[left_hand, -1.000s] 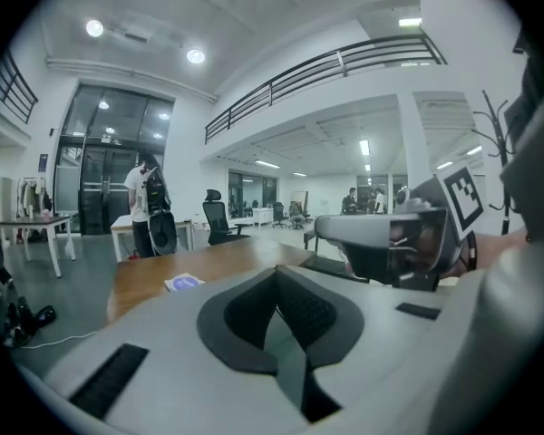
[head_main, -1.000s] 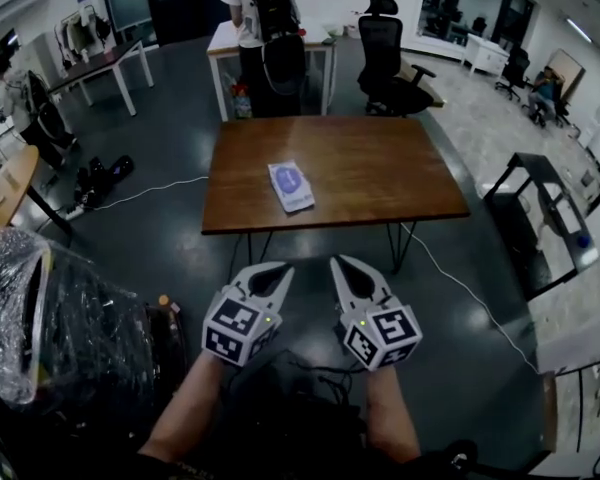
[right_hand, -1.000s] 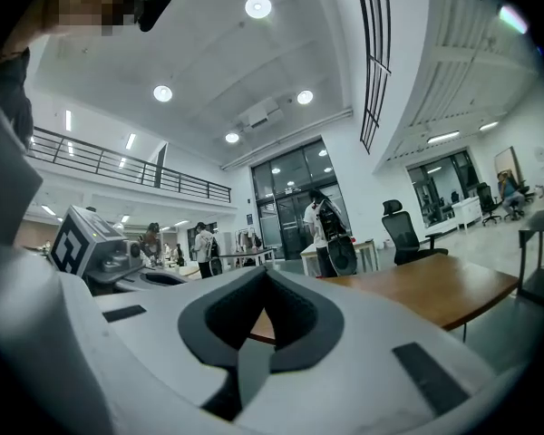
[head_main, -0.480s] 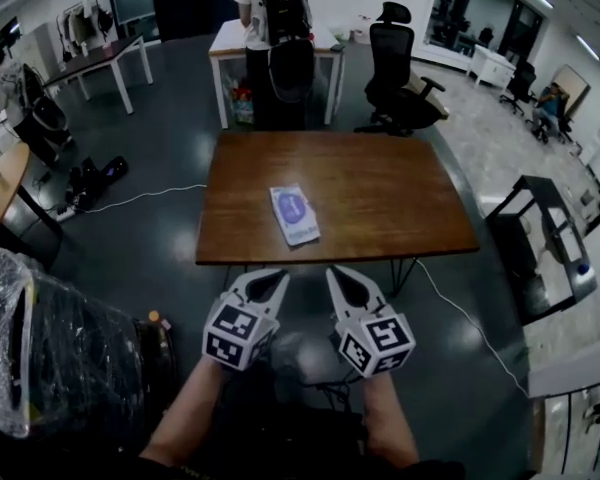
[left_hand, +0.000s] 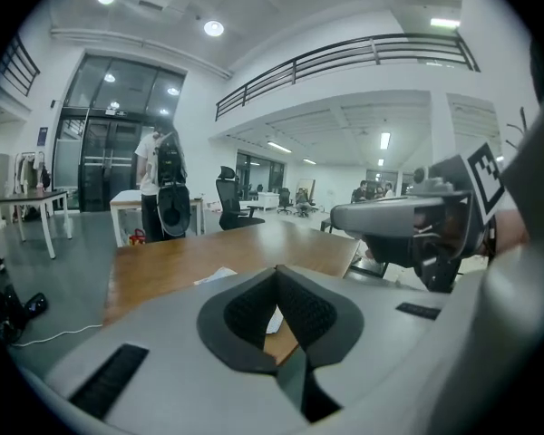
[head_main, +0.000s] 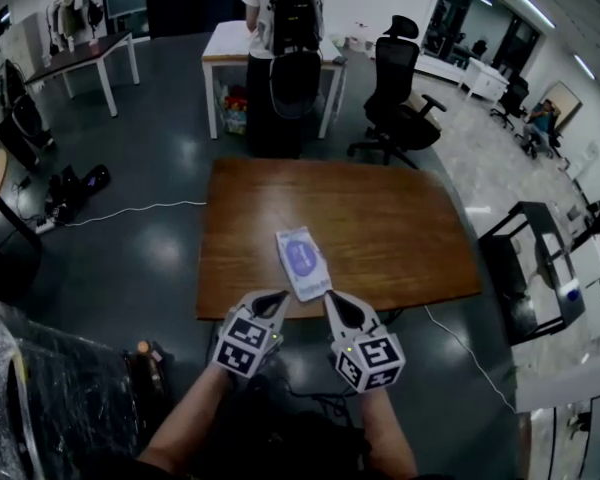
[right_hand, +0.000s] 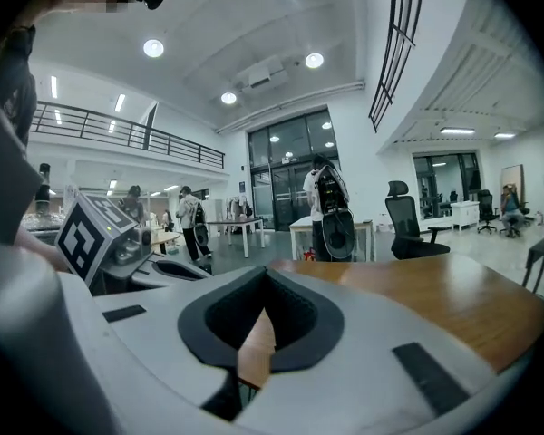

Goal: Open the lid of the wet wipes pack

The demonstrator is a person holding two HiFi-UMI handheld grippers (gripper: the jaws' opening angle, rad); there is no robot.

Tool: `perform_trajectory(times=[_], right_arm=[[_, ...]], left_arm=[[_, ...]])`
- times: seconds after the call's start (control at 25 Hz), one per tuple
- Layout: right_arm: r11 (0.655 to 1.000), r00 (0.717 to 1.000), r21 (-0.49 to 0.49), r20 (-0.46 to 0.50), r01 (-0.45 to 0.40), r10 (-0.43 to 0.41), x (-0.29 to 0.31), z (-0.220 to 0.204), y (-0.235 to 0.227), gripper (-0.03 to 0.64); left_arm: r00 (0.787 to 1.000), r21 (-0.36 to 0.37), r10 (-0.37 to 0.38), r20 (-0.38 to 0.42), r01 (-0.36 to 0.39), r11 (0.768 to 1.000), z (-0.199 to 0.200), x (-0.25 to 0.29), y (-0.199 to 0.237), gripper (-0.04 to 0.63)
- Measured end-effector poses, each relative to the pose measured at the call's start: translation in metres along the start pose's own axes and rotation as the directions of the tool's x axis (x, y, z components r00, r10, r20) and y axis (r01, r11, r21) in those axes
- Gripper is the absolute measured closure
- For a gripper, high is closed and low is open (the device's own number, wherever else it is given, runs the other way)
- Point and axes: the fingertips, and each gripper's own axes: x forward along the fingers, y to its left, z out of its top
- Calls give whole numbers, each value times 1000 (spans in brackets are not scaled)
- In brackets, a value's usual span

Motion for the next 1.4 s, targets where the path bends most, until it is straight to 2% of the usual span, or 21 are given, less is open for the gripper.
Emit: perform_trajectory(times=[0.24, 0.44, 0.68, 0.84, 1.04, 1.24, 1.4], right_arm=[[999, 995, -7, -90, 38, -38, 51, -27, -19, 606], [998, 984, -28, -173, 50, -54, 97, -55, -43, 606], [998, 962, -56, -274, -8, -8, 150, -96, -62, 601], [997, 943, -66, -332, -43, 19, 175, -111, -61, 515], [988, 927, -152, -369, 0, -57, 196, -128, -69, 403], [982, 918, -187, -384, 25, -97, 199, -140, -71, 370], [972, 912, -232, -393, 25, -117, 202, -145, -67, 362]], left_arm=[[998, -6, -19, -68, 19, 1000, -19, 37, 38, 589], [989, -16, 13, -145, -15, 1000, -42, 73, 64, 589], [972, -14, 57, -229, -62, 998, -66, 118, 89, 589], [958, -16, 68, -278, -76, 997, -71, 136, 104, 589], [941, -7, 68, -332, -75, 997, -86, 155, 122, 589], [928, 14, 54, -370, -52, 999, -99, 167, 126, 589], [917, 0, 34, -397, -37, 999, -105, 171, 125, 589]])
